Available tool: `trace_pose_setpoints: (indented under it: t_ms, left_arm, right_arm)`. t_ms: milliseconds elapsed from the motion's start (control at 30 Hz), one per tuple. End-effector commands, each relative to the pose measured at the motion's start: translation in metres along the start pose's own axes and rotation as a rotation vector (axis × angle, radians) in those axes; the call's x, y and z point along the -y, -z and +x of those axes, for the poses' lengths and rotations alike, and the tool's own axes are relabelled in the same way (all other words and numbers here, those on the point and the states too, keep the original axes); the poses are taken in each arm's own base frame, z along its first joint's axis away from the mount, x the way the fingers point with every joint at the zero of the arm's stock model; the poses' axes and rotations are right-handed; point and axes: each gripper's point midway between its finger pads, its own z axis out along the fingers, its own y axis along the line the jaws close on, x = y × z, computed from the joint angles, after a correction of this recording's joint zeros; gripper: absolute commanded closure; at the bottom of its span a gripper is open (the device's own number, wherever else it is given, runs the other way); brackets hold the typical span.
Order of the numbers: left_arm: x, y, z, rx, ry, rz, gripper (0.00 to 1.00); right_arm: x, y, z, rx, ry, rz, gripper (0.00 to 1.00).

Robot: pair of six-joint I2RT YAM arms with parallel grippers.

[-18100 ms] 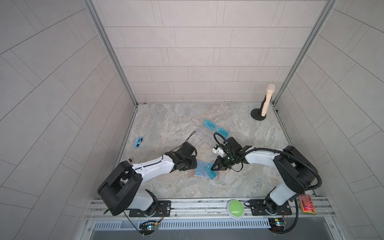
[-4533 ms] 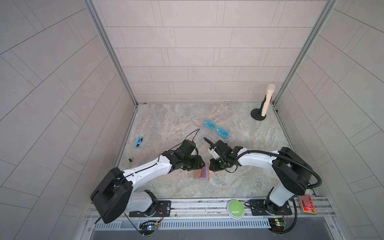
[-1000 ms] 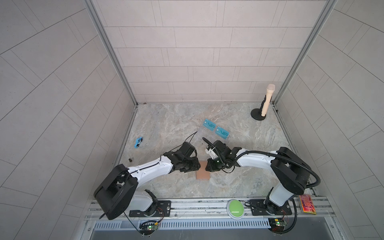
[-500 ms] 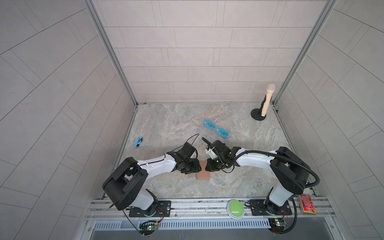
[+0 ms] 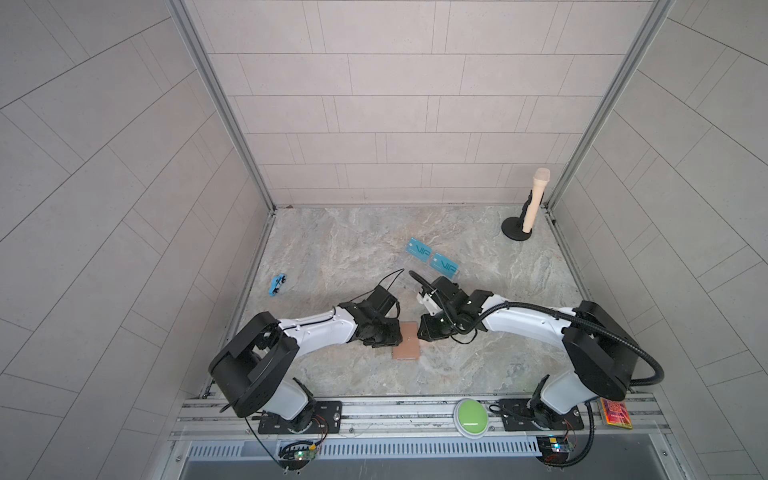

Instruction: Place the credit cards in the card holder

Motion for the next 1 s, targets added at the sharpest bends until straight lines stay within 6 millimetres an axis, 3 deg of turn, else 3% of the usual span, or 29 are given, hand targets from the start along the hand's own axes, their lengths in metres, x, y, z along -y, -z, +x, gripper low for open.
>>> trace_pose_setpoints:
  t_ms: [0,133,333,600,967]
  left_arm:
    - [-0.037,-0.010,0.027,-0.087,0.030,-0.150,0.61]
    - [-0.037,-0.010,0.027,-0.087,0.027,-0.149,0.61]
    - [-0.033,-0.009,0.026,-0.089,0.013,-0.143,0.61]
    - [-0.032,-0.009,0.027,-0.089,0.011,-0.139,0.60]
    - [-0.033,-0.008,0.028,-0.095,0.003,-0.148,0.60]
  right_arm:
    - [0.029,0.016,0.008,0.004,-0.054,0.057,0.78]
    - [0.046,0.019,0.013,0.011,-0.104,0.046,0.71]
    - [0.046,0.006,0.019,-0.026,-0.133,-0.019,0.67]
    - [0.058,-0.009,0.024,-0.066,-0.180,-0.064,0.73]
    - [0.048,-0.013,0.023,-0.079,-0.192,-0.134,0.83]
